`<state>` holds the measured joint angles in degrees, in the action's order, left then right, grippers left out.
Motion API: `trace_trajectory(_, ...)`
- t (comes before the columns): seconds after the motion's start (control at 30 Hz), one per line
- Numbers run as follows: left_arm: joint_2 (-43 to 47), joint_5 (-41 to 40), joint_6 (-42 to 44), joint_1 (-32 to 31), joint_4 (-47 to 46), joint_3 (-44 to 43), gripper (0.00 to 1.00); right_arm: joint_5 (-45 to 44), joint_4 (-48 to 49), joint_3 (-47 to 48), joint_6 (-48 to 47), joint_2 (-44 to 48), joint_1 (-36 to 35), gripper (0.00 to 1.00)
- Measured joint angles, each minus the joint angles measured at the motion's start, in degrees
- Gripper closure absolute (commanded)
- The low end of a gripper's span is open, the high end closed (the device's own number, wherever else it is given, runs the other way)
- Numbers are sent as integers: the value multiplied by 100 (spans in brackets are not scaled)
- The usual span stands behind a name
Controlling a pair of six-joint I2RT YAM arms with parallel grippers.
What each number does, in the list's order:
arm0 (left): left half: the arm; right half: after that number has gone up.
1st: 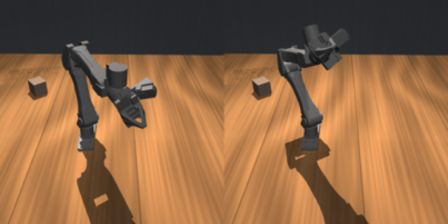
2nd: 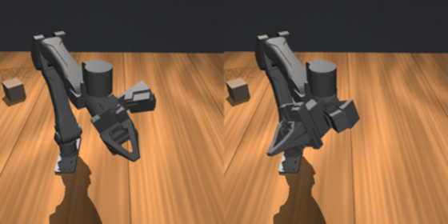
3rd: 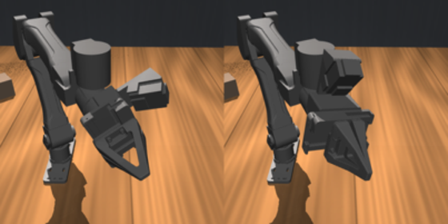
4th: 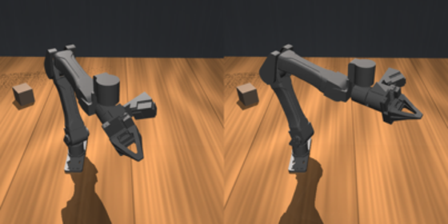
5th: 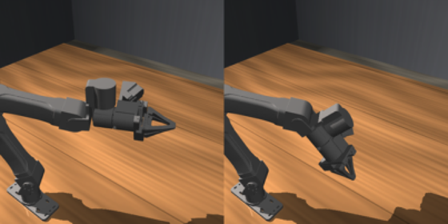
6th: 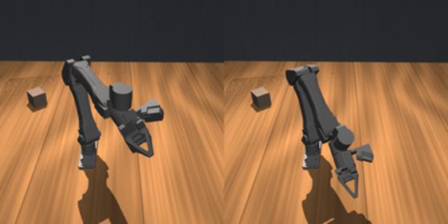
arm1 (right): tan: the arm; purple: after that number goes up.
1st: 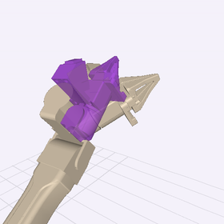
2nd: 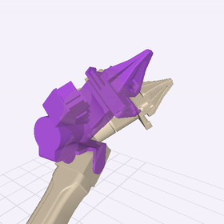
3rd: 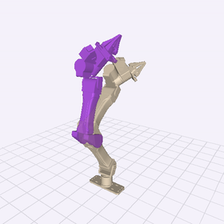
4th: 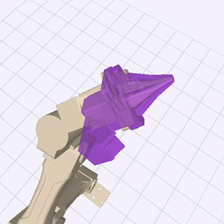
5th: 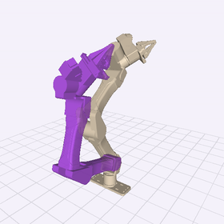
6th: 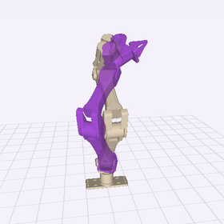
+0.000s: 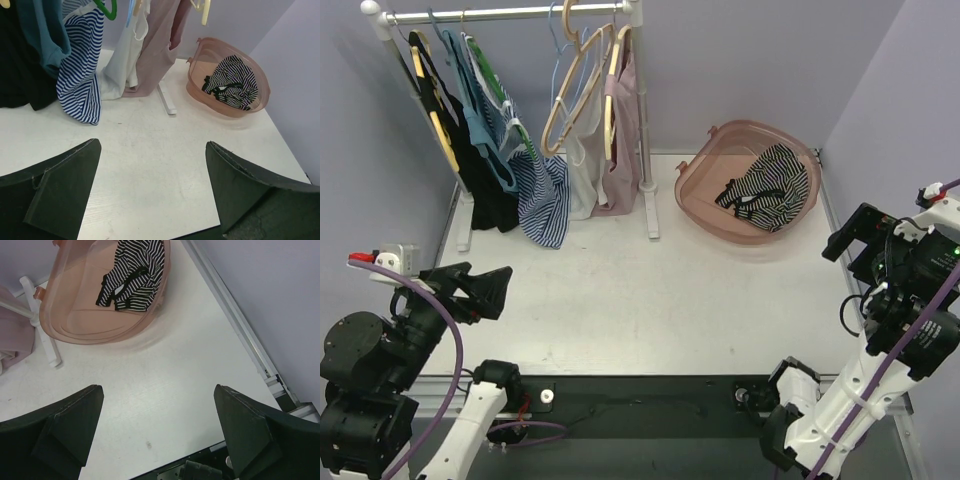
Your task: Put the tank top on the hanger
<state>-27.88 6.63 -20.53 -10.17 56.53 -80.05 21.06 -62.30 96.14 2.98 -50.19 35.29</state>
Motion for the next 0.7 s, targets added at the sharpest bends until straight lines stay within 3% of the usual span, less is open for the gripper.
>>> trace_trajectory(0.2,131,-66,-9,0,-20,234,3,671,216,-227,-234,-79,0,0)
trace_trajectory(0.43,282,-85,-164,-2,-195,876,3,2881,485,-957,-1106,-262,-271,0)
trace_trajectory(0.57,363,-83,-295,-2,-407,1338,3,2557,835,-1189,-1272,-927,-1694,1)
trace_trajectory(0.7,459,-85,-422,-2,-612,1912,3,1602,1198,-1290,-1296,-1829,-2531,1)
